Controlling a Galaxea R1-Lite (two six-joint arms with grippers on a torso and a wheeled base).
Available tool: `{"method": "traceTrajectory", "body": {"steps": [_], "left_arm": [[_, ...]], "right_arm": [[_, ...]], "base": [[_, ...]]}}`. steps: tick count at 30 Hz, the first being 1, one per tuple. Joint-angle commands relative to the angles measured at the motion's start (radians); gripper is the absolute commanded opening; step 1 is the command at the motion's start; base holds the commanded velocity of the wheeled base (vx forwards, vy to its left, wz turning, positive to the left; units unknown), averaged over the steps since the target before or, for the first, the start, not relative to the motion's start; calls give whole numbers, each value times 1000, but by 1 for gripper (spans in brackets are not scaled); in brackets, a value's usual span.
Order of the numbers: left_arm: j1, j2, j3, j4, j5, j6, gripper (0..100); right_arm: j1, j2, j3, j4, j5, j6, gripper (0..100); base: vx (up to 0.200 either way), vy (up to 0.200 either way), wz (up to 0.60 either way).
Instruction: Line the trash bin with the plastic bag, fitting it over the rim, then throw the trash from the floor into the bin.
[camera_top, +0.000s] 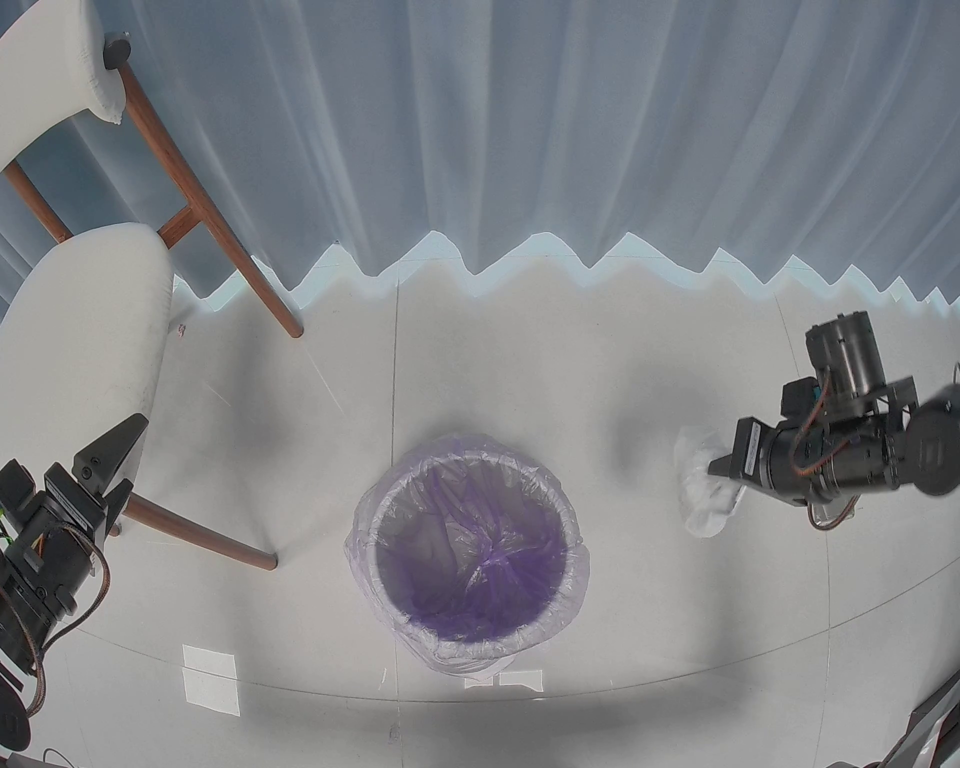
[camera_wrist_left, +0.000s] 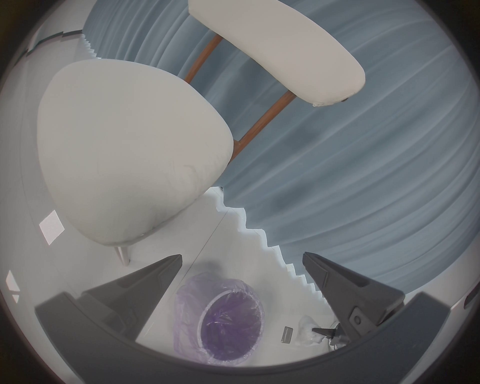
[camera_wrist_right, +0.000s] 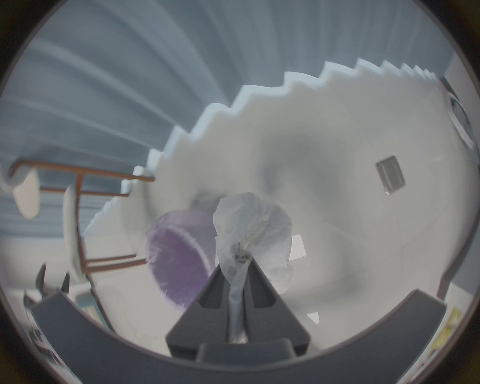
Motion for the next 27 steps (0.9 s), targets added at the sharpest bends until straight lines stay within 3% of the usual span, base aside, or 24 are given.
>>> {"method": "traceTrajectory", "body": {"steps": [1,6,13,19,20,26,27], "left_arm": [[-9,2,-7,0,-18,79,100],[-1,-12,2,0,-17,105,100],[-9,-36,28,6,-18,153,100],[0,-35,28,2,-18,161,100],[0,-35,28,2,-18,161,100],[2,-36,31,6,-18,161,100],[2,-39,31,6,-18,162,100]], "right_arm": [[310,-163,464,-500,34,-183,0],[385,36,425,-736,29,-258,0],[417,257,215,-741,28,-277,0],[411,354,149,-751,25,-286,0],[411,355,149,-751,25,-286,100],[414,305,154,-753,22,-277,100],[405,201,189,-741,19,-272,100]], "base": [[0,0,0],[0,0,0],[0,0,0],[0,0,0],[0,0,0],[0,0,0],[0,0,0]]}}
